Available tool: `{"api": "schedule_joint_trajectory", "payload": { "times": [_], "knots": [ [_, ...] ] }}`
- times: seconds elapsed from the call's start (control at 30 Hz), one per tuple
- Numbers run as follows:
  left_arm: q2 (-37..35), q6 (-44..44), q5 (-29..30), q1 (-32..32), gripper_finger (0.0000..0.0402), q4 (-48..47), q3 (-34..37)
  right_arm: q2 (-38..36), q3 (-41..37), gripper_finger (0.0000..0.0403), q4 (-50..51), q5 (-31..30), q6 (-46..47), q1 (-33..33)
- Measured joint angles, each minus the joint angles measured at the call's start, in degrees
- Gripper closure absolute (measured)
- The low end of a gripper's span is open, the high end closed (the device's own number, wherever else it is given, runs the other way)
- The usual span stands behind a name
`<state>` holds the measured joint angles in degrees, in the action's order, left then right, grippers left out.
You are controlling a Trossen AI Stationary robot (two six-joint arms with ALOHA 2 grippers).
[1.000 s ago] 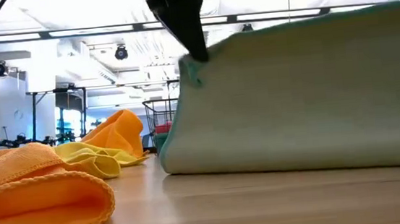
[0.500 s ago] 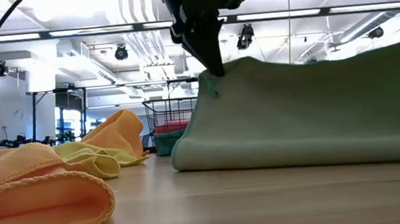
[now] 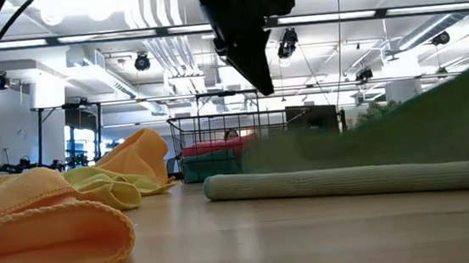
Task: Fold microfiber towels
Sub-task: Fold the green microfiber cloth
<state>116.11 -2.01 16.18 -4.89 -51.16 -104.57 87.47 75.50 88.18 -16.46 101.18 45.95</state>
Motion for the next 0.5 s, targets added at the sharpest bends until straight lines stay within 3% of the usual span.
{"api": "schedule_joint_trajectory", "payload": {
  "times": [0.3,0.4,0.5],
  "knots": [
    [-0.20,1.02,0.02,3.99,0.0246,-3.46,-0.26,-7.06,-1.60,0.0299,1.84,-1.04,4.25,-0.24],
    [-0.42,0.95,-5.69,4.17,0.0242,-4.61,-0.27,-9.12,-1.73,0.0298,1.10,-2.36,3.89,-0.24],
    [0.13,0.89,-15.44,3.47,0.0242,-3.40,0.29,-10.09,-2.72,0.0299,-3.56,-6.48,0.95,-0.04]
  ]
}}
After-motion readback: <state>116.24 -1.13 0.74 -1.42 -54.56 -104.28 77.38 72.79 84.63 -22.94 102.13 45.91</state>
